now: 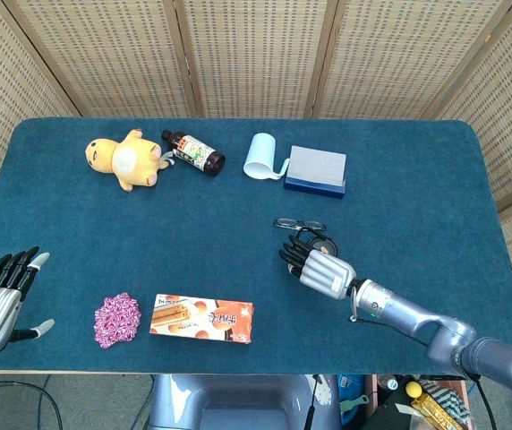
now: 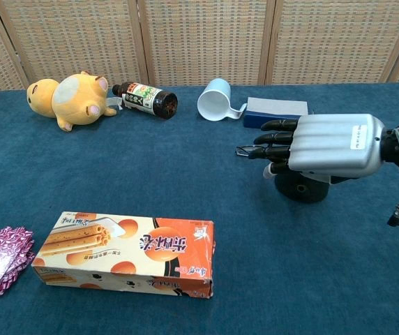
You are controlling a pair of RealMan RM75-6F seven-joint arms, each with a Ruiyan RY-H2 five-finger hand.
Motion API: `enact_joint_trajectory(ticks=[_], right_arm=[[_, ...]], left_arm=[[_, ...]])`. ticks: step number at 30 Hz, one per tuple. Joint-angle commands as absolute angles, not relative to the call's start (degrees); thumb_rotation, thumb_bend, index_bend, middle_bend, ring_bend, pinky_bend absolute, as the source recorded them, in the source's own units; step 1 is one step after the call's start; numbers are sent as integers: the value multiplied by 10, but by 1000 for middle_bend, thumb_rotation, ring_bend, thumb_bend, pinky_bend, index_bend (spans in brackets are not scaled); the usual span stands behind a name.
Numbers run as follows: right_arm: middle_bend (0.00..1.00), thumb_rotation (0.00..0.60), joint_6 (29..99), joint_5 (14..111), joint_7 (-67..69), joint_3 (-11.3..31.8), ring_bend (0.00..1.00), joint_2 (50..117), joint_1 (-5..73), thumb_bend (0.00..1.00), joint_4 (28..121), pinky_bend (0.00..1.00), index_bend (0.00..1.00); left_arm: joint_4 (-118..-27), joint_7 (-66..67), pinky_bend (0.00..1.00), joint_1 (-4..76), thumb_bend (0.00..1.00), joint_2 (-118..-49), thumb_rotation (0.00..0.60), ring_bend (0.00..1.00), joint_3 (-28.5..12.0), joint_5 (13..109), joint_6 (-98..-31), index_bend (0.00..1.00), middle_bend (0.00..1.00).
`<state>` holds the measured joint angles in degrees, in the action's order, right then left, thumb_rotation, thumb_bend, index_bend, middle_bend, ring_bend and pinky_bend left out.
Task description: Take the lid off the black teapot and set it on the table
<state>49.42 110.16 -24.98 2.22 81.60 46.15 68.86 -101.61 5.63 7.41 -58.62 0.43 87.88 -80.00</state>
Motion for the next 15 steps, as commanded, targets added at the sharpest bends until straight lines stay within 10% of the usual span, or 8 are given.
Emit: enact_joint_trajectory(ticks=[1,15], right_arm=[[136,600,493,1083,-257,25,0,817,456,950,684,40,259],[161,600,464,985,-324,43,0,811,438,950,667,41,259]], left_arm=[[-1016,57,0,74,109,-587,600,0,5,879,-800,0,0],[-1017,58,0,76,110,-588,600,0,7,881,-797,0,0]])
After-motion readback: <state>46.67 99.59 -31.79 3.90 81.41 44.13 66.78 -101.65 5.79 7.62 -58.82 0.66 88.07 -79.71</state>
